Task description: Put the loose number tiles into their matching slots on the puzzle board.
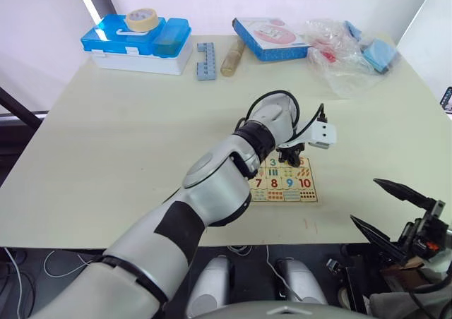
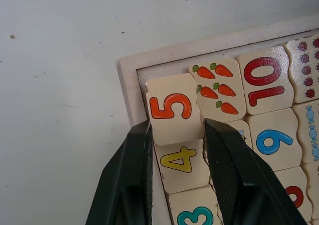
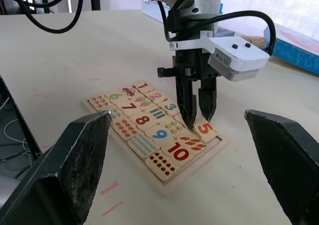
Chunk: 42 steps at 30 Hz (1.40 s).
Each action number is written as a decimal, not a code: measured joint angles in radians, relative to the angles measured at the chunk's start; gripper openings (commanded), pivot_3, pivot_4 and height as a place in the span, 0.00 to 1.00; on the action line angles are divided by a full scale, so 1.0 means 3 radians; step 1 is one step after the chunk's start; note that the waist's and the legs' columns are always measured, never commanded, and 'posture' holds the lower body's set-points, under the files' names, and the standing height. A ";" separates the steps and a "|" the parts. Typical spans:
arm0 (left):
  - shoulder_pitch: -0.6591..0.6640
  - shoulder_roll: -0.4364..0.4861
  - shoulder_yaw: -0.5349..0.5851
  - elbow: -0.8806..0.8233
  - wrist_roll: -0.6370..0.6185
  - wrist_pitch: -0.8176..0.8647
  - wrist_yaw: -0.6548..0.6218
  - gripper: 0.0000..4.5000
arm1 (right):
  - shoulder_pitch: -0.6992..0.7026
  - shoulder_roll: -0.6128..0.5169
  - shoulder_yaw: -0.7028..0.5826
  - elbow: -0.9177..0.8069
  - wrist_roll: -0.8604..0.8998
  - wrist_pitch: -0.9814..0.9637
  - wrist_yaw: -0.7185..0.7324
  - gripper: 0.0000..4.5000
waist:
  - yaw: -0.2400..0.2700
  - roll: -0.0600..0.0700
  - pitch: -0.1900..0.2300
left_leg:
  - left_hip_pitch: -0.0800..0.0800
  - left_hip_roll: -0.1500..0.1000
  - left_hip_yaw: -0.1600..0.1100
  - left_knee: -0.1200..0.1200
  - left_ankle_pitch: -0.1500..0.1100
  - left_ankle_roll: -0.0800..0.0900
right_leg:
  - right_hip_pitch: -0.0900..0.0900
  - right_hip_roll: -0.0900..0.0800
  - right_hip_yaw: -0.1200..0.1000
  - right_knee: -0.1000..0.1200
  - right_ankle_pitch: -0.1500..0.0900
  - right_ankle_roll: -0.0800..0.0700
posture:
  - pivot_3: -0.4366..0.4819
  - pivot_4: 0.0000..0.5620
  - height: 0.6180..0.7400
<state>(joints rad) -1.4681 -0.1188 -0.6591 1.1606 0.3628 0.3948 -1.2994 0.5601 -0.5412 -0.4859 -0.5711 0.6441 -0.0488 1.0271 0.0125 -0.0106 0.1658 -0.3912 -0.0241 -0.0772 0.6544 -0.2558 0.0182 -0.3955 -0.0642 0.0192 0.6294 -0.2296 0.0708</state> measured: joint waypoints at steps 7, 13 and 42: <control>0.0001 -0.0021 0.0050 0.0000 0.0029 0.0000 -0.0003 0.33 | 0.0007 0.0007 0.0003 0.0000 0.0000 -0.0002 -0.0021 1.00 | 0.0000 0.0000 0.0000 | 0.0000 0.0000 0.0000 0.0001 0.0000 0.0000 | 0.0000 0.0000 0.0000 0.0001 0.0000 0.0000 | 0.48 0.27 1.00; 0.0001 -0.0045 0.0075 0.0032 0.0042 0.0000 0.0056 0.33 | 0.0032 0.0016 0.0003 -0.0001 0.0000 -0.0006 -0.0024 1.00 | 0.0000 0.0000 0.0000 | 0.0000 0.0000 0.0000 0.0002 0.0000 0.0000 | 0.0000 0.0000 0.0000 0.0002 0.0000 0.0000 | 0.48 0.27 1.00; 0.0046 -0.0061 0.0118 0.0046 0.0114 -0.0013 0.0066 0.94 | 0.0073 0.0033 0.0004 -0.0029 0.0000 -0.0011 -0.0032 1.00 | 0.0000 0.0000 0.0000 | 0.0001 0.0000 0.0001 0.0016 0.0000 0.0000 | 0.0000 0.0000 0.0002 0.0015 0.0000 0.0001 | 0.48 0.27 1.00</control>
<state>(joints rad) -1.4544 -0.1370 -0.6237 1.1745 0.3969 0.3909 -1.2797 0.5819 -0.5314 -0.4846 -0.5800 0.6442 -0.0521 1.0174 0.0124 -0.0107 0.1658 -0.3908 -0.0242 -0.0769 0.6591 -0.2558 0.0183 -0.3954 -0.0641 0.0197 0.6340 -0.2297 0.0709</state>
